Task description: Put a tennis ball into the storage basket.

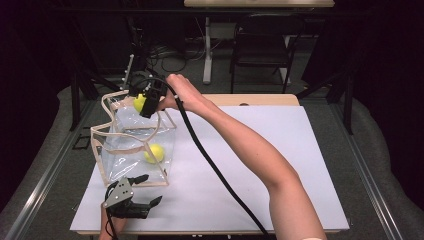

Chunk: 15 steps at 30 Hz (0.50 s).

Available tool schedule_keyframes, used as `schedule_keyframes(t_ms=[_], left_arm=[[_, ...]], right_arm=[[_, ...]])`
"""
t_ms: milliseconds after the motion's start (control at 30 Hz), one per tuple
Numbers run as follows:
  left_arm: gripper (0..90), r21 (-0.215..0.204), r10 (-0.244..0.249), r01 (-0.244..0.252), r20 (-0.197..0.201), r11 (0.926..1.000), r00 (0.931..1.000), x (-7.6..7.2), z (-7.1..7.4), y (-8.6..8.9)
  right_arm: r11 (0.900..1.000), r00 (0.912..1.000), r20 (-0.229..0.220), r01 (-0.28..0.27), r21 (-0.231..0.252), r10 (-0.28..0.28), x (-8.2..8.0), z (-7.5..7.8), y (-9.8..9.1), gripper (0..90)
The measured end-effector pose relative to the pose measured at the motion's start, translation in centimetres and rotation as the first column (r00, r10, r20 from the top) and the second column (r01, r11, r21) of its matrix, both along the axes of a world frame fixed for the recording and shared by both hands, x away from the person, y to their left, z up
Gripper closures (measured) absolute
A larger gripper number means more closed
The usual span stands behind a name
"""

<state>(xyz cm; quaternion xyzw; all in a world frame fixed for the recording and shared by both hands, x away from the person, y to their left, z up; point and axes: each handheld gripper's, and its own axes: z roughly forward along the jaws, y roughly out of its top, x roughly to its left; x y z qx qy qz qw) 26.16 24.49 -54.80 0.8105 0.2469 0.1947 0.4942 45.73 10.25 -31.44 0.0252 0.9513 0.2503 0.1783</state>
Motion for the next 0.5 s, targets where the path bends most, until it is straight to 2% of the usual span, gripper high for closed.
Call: schedule_keyframes(t_ms=[500], left_arm=[[15.8,0.0,-0.001,0.001,0.001,1.0,1.0,0.03,-0.02,-0.04]], right_arm=[[0.9998,0.9999,-0.011,-0.012,-0.019,0.012,-0.27,-0.62,0.92,25.8]])
